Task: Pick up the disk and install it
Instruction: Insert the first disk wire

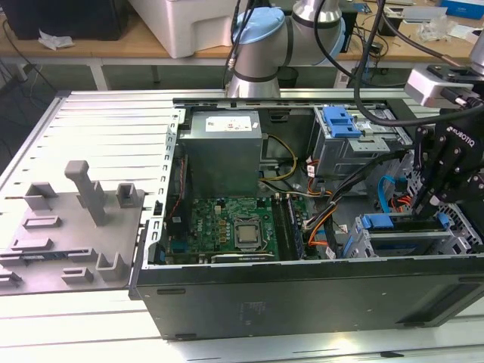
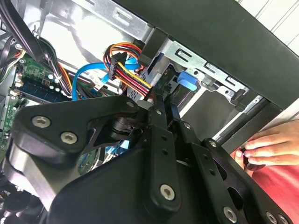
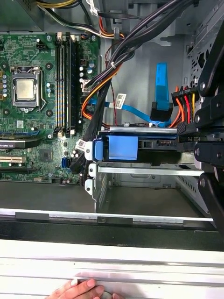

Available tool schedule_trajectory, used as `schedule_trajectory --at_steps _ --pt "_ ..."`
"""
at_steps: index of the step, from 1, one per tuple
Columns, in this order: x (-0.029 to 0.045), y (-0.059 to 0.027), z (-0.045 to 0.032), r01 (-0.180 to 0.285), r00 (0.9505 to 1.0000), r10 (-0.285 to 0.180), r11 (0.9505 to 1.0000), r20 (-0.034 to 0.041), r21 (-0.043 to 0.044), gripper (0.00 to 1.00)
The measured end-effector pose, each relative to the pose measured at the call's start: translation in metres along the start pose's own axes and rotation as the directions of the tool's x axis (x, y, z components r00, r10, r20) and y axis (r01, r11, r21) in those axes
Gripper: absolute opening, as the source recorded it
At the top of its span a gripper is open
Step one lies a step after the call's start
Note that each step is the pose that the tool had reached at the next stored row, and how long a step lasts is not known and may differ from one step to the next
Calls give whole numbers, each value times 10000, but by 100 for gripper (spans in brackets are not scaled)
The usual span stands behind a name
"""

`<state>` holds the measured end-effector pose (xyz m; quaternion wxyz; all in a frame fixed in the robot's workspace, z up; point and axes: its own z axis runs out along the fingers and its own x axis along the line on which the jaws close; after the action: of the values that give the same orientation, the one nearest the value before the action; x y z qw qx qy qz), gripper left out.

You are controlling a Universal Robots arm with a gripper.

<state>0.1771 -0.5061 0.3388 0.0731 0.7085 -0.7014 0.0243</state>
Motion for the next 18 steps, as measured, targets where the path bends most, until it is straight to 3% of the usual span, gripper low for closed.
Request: schedule_trajectory --at_steps 18 --pt "15 2 -24 -5 10000 5 10000 2 38 18"
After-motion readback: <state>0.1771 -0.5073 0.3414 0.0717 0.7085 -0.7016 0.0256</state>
